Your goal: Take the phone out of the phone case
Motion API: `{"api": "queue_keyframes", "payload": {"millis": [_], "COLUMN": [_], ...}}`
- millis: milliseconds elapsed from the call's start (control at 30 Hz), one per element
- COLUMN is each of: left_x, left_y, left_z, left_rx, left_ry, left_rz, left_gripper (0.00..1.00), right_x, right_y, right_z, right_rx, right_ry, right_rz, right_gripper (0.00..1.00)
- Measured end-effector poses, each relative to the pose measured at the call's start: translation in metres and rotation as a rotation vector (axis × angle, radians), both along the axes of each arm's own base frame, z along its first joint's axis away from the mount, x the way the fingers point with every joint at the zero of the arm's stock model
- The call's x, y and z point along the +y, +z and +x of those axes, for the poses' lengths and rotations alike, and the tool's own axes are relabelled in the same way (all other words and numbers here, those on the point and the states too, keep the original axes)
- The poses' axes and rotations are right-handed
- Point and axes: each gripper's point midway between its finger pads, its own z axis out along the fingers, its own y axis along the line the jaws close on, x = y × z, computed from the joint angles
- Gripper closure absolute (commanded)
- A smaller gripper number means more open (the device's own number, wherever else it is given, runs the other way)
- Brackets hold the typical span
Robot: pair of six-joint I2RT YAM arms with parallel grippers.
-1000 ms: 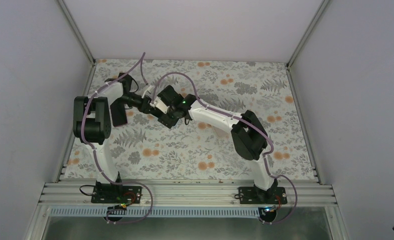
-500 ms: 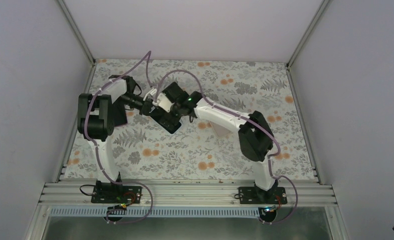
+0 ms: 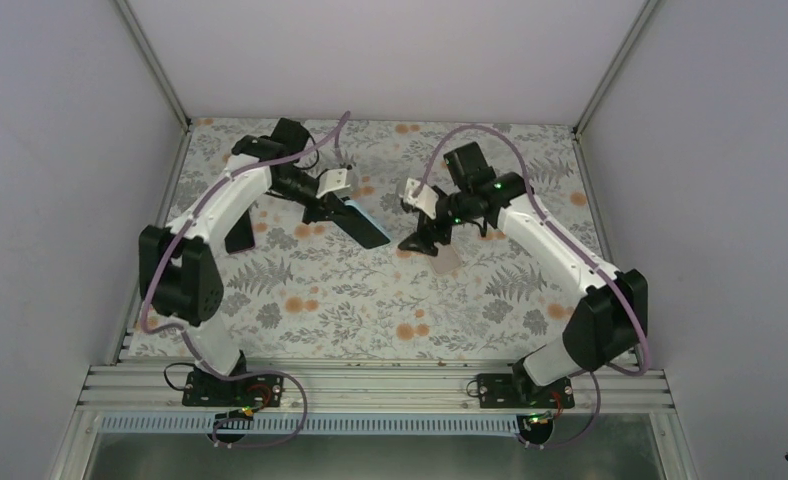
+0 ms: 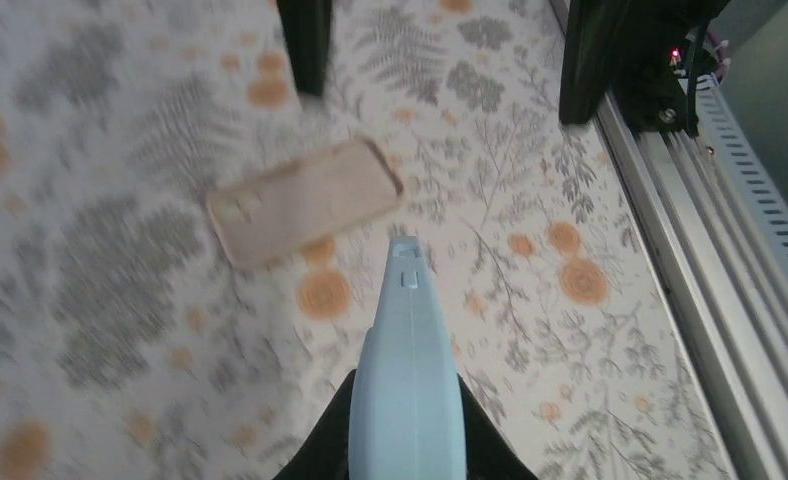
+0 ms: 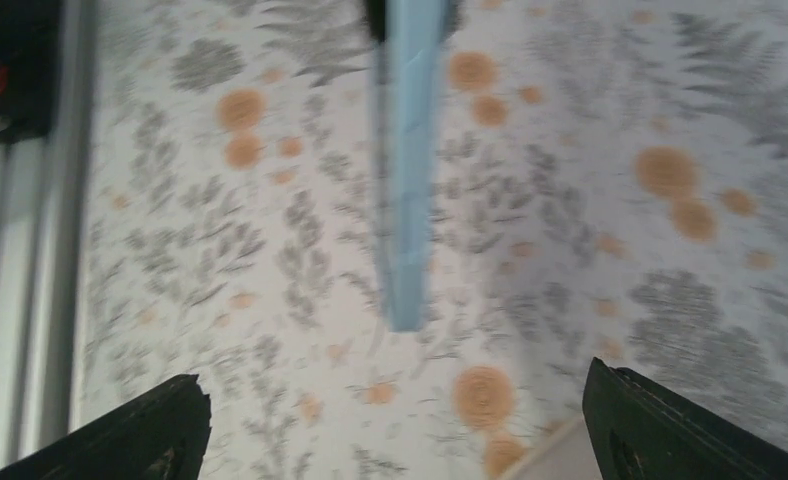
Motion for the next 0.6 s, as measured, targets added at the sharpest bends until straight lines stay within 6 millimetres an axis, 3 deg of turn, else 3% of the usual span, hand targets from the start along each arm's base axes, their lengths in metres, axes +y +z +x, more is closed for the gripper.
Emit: {"api": "queue_keyframes", "payload": {"millis": [133, 233, 333, 600], "left_x": [-0.014, -0.016, -0.020, -0.033], "left_y": [0.045, 0.070, 0.077, 0.061], "left_z": [-0.015, -0.027, -0.032, -0.045], "left_rx": [-0.194, -0.277, -0.282, -0.214], "left_ry": [-0.048, -0.066, -0.094, -0.155], "left_rz": [-0.070, -0.112, -0.121, -0.098], "left_gripper": [0.98, 0.98, 0.98, 0.98], "right_x": [-0.003, -0.005, -0.006, 0.001], "right_y": [-0.020, -0.031, -0.029, -0.030], "right_z": [-0.035, -0.045, -0.042, -0.033], "right_rx": [0.040, 0.065, 0.051, 0.048], "right_ry": [0.109, 0.149, 0.162, 0.200], "right_rz": [0.018, 0.031, 0.059, 0.098], "right_gripper": [0.06, 0.08, 0.09, 0.16]}}
